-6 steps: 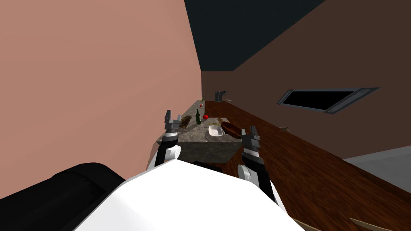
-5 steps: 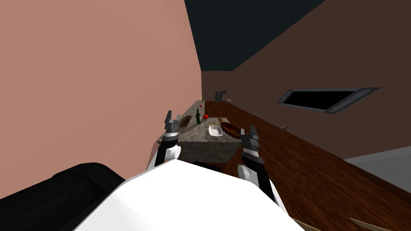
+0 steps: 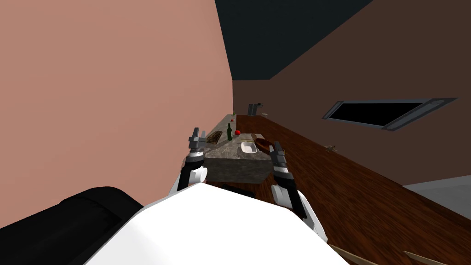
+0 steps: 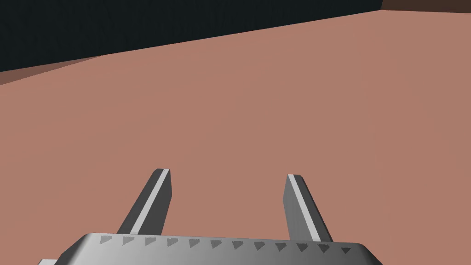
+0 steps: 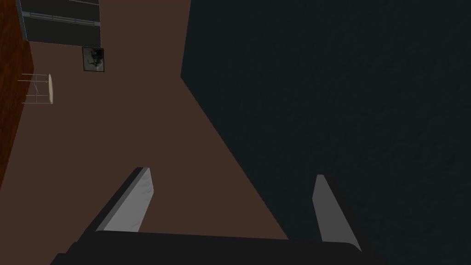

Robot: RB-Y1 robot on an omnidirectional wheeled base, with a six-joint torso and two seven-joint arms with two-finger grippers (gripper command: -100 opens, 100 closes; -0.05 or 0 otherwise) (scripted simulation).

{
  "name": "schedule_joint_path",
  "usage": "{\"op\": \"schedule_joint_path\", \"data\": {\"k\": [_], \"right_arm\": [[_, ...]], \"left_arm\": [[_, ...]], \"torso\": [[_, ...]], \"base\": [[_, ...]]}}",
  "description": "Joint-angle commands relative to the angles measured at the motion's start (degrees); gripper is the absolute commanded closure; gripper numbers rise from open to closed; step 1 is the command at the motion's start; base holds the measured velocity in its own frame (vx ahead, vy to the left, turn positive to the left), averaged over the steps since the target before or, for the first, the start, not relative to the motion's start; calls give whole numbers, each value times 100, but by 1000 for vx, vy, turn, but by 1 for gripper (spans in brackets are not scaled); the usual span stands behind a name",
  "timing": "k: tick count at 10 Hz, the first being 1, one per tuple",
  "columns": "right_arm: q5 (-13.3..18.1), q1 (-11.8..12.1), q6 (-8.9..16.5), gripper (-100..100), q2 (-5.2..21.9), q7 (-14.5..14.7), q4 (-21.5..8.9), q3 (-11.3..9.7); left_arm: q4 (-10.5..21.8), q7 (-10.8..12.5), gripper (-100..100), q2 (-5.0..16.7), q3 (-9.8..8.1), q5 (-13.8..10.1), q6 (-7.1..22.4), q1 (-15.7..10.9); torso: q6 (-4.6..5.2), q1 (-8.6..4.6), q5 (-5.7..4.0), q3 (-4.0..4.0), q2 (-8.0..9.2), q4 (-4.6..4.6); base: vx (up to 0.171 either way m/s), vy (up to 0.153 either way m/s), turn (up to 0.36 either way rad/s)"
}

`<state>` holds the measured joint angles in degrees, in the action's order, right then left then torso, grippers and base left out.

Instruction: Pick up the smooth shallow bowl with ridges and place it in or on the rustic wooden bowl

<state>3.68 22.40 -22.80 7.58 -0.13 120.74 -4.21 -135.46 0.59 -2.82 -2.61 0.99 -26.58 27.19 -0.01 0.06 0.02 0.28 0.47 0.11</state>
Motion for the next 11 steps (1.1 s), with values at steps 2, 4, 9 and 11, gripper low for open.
{"op": "schedule_joint_path", "data": {"k": [2, 4, 9, 11], "right_arm": [[327, -243, -16, -100, 229, 35, -260, -156], [720, -629, -21, -100, 550, 63, -599, -338], [1446, -1274, -25, -100, 1049, 107, -1299, -655], [1772, -1623, -25, -100, 1221, 123, -1600, -770]], "left_arm": [[0, 0, 0, 0, 0, 0, 0, 0], [0, 0, 0, 0, 0, 0, 0, 0], [0, 0, 0, 0, 0, 0, 0, 1], [0, 0, 0, 0, 0, 0, 0, 0]], "torso": [[1, 3, 0, 4, 8, 1], [0, 3, 0, -6, -11, -2], [1, 8, 1, -9, -15, -4], [2, 3, 1, 0, -1, 1]], "base": [[-131, 25, 56], [-104, 29, 92], [-110, 32, 69], [-122, 29, 108]]}}
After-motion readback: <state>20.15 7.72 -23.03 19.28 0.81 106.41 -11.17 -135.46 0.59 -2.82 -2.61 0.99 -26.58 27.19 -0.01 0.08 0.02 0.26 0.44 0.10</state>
